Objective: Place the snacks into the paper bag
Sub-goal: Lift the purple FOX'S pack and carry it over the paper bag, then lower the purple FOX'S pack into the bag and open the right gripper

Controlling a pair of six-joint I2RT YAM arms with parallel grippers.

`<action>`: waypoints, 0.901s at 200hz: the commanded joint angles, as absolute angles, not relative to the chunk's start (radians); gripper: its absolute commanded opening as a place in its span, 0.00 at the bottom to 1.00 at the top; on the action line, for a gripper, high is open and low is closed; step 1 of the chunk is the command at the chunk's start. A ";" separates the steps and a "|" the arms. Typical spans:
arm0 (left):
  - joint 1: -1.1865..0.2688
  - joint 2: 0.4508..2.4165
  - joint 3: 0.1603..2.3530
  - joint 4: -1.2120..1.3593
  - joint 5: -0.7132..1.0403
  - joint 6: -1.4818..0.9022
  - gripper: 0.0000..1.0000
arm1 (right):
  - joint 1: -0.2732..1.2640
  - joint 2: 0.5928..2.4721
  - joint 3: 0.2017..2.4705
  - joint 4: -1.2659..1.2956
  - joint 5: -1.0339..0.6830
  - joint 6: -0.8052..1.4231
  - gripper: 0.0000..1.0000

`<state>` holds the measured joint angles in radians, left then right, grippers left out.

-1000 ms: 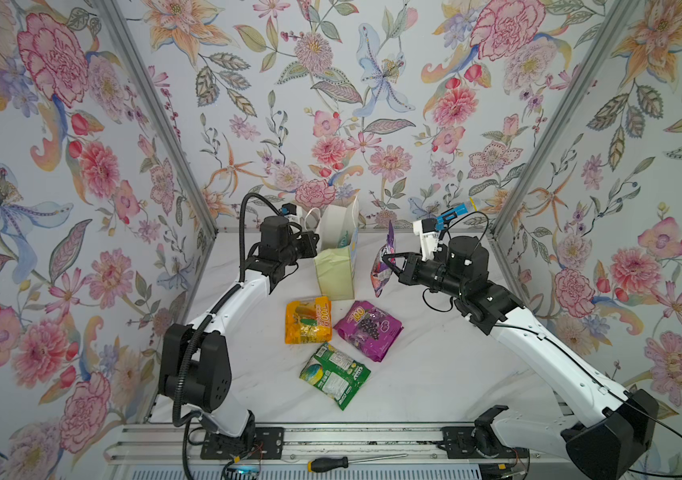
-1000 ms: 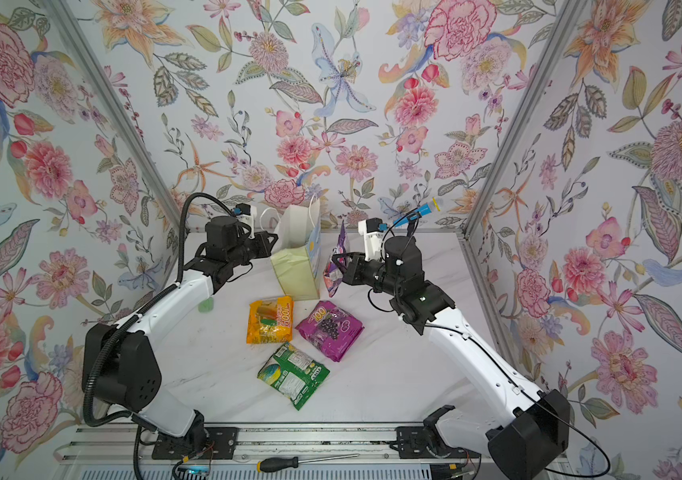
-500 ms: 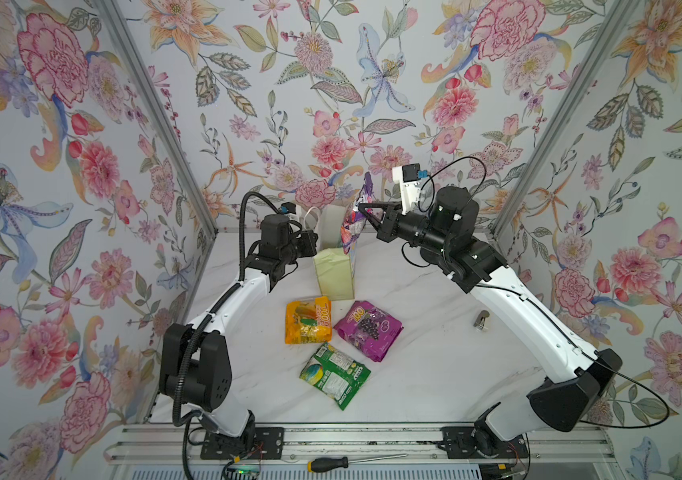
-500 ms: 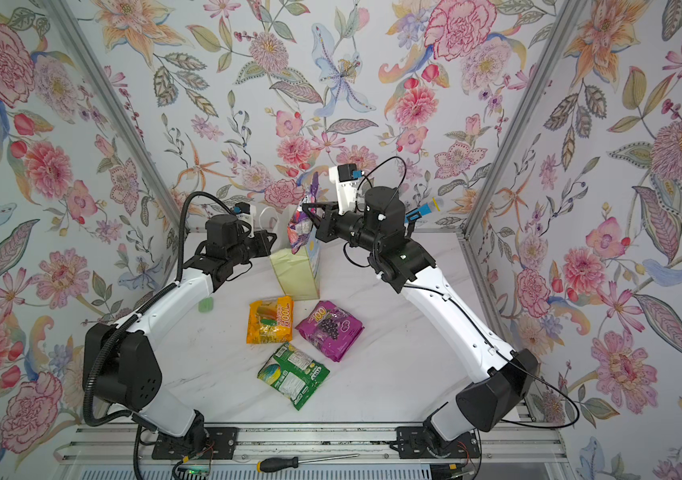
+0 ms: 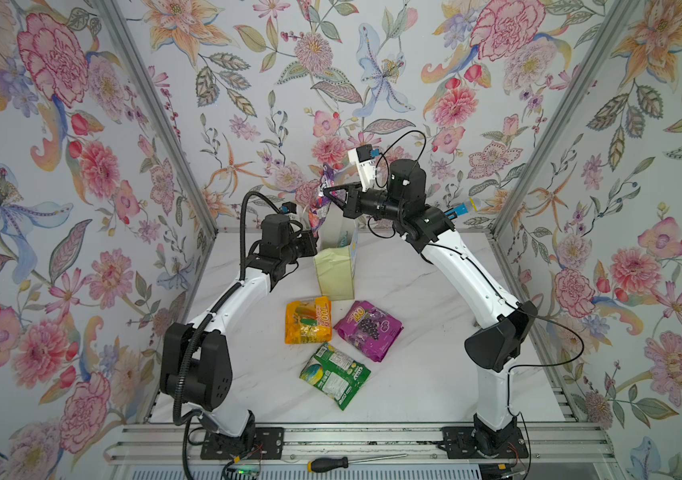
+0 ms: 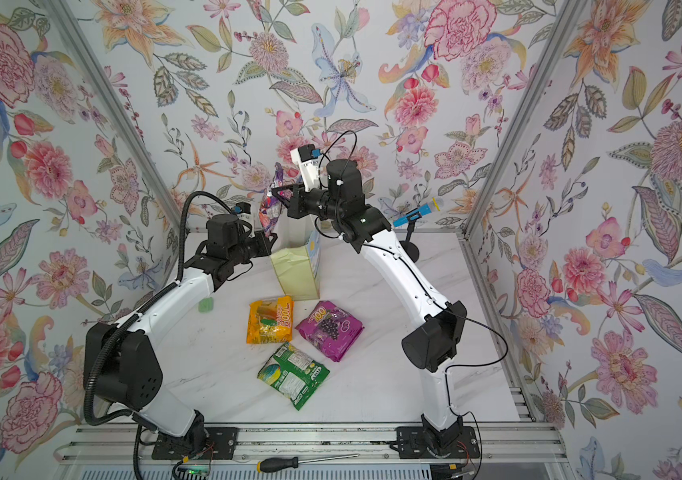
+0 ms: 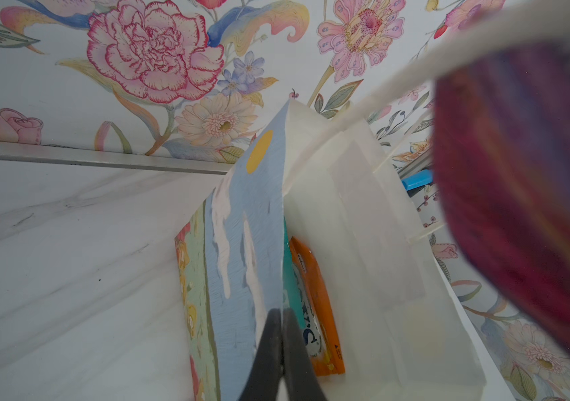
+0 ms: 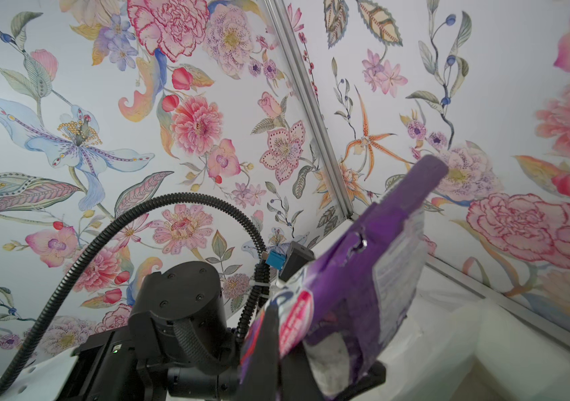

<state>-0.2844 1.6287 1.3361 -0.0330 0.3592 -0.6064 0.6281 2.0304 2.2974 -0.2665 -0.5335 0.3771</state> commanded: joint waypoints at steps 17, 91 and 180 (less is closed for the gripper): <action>-0.293 1.624 1.361 -0.031 0.354 -0.596 0.00 | 0.608 2.026 2.309 -0.291 -0.519 0.353 0.00; -0.293 1.635 1.359 -0.016 0.368 -0.609 0.00 | 0.594 2.013 2.237 -0.293 -0.437 0.305 0.00; -0.292 1.624 1.353 -0.019 0.366 -0.607 0.00 | 0.588 2.167 2.359 -0.336 -0.437 0.319 0.00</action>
<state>-0.2874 1.6291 1.3361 -0.0322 0.3595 -0.6102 0.5949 2.1300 2.3032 -0.3489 -0.4507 0.3283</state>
